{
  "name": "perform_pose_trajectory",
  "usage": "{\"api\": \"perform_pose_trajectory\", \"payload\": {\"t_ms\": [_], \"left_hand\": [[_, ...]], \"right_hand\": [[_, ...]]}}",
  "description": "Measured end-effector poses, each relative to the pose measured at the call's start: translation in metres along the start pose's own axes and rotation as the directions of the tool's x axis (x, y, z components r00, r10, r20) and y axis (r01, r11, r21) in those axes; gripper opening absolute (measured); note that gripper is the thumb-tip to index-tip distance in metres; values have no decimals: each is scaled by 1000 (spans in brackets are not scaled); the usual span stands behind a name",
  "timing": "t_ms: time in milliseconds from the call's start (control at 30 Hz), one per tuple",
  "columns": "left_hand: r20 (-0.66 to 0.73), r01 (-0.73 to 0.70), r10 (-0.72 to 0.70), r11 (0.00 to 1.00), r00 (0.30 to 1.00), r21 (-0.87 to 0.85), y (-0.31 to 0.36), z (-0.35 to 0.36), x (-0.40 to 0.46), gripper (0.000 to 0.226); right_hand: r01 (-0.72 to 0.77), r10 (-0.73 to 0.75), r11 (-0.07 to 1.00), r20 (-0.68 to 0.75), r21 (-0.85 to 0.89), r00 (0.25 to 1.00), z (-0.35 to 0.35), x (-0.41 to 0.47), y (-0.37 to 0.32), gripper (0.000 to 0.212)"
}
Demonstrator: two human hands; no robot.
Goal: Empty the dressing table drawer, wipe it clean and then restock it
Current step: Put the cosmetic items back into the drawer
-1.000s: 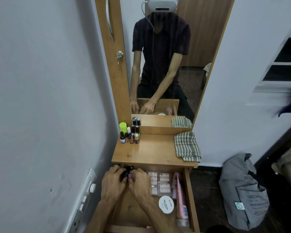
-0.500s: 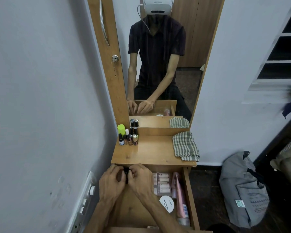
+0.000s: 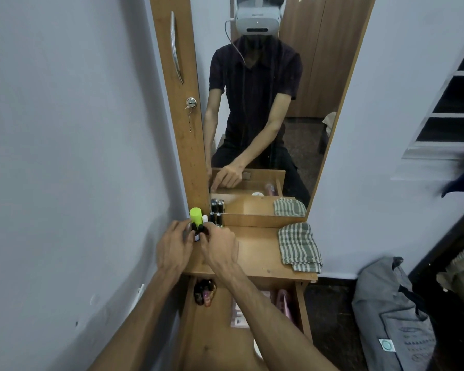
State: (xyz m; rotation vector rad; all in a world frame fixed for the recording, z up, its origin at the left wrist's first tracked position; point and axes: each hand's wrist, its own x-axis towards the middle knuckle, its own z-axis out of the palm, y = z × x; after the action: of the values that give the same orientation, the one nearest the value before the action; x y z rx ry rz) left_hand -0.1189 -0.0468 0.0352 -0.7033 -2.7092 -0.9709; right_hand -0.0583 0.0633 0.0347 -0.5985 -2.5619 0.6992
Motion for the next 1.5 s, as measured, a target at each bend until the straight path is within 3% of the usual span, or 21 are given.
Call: {"api": "perform_pose_trajectory", "payload": {"t_ms": [333,700,967,1067,1267,1500], "left_hand": [[75,-6,6,1000,997,-9,-15,25,23,30],[19,-21,22,999,1000,-50,-16,16,15,17],[-81,-88,73,978,994,-190,-26,2,-26,18],[-83,-93,76,968,994,-232,-27,-1,-45,19],[-23,-93,90,949,996,-300,-22,2,-84,25],[106,-37,65,968,992,-248,-27,4,-116,17]], "right_hand": [[25,9,981,169,-194,986,11,35,-2,23],[49,-39,995,112,-88,993,14,23,-2,26],[-4,-9,991,93,137,996,-4,-24,8,24],[4,-16,991,94,130,995,-9,-46,14,26],[-53,24,987,186,154,982,-11,-82,26,22],[-102,73,990,273,93,959,0,-113,33,28]]}}
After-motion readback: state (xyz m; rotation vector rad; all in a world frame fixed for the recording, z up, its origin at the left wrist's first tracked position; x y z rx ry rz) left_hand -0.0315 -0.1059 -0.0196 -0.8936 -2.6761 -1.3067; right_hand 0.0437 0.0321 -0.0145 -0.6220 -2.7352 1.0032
